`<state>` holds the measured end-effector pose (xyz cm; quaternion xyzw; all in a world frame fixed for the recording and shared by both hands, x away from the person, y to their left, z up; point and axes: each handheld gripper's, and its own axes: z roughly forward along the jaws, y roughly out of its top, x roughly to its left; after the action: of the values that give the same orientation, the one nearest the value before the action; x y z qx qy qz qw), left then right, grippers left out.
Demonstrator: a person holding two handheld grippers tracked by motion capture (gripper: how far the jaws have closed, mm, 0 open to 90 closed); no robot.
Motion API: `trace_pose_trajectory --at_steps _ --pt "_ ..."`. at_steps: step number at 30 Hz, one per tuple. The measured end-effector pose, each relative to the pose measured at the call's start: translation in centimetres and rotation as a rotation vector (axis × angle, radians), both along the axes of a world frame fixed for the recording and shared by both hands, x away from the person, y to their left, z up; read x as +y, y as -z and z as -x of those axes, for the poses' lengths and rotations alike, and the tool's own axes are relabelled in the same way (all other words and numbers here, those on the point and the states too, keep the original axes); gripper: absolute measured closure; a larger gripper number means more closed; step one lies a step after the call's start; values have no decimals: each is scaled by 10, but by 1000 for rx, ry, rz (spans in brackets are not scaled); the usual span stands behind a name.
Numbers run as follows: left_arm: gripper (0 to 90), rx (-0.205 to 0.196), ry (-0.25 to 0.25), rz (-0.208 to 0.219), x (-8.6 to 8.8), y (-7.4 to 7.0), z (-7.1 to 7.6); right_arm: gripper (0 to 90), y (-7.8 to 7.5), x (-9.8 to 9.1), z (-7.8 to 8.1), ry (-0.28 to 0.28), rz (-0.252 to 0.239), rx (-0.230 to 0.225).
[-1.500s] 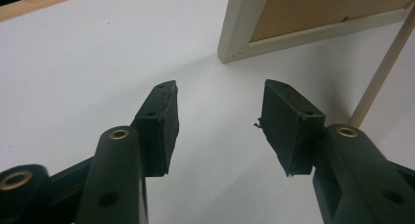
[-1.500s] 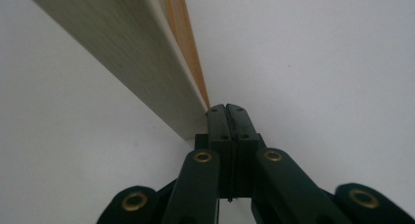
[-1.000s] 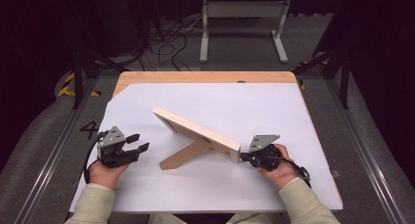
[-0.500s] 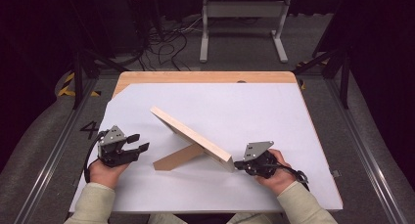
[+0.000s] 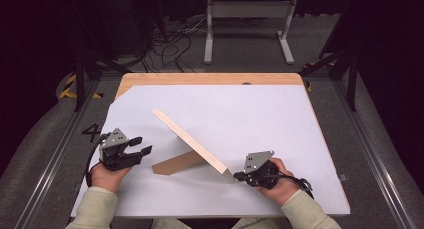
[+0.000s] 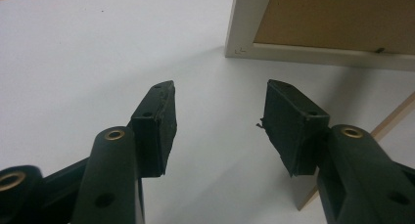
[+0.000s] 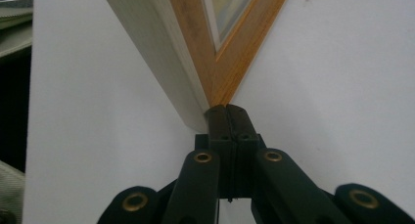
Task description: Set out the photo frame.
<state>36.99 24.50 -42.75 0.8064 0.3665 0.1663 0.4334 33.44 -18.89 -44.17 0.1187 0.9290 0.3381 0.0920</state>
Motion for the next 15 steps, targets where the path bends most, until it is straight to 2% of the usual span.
trace_pose_trajectory --at_steps 6,9,15 --pt "458 1 0 4 0 0 0 900 -1 1 2 -29 12 -2" --pt "453 6 -6 8 2 0 -1 900 -7 -5 3 -25 -2 -3" --pt "452 6 -6 6 2 1 -2 900 -9 -4 12 -76 -13 22"
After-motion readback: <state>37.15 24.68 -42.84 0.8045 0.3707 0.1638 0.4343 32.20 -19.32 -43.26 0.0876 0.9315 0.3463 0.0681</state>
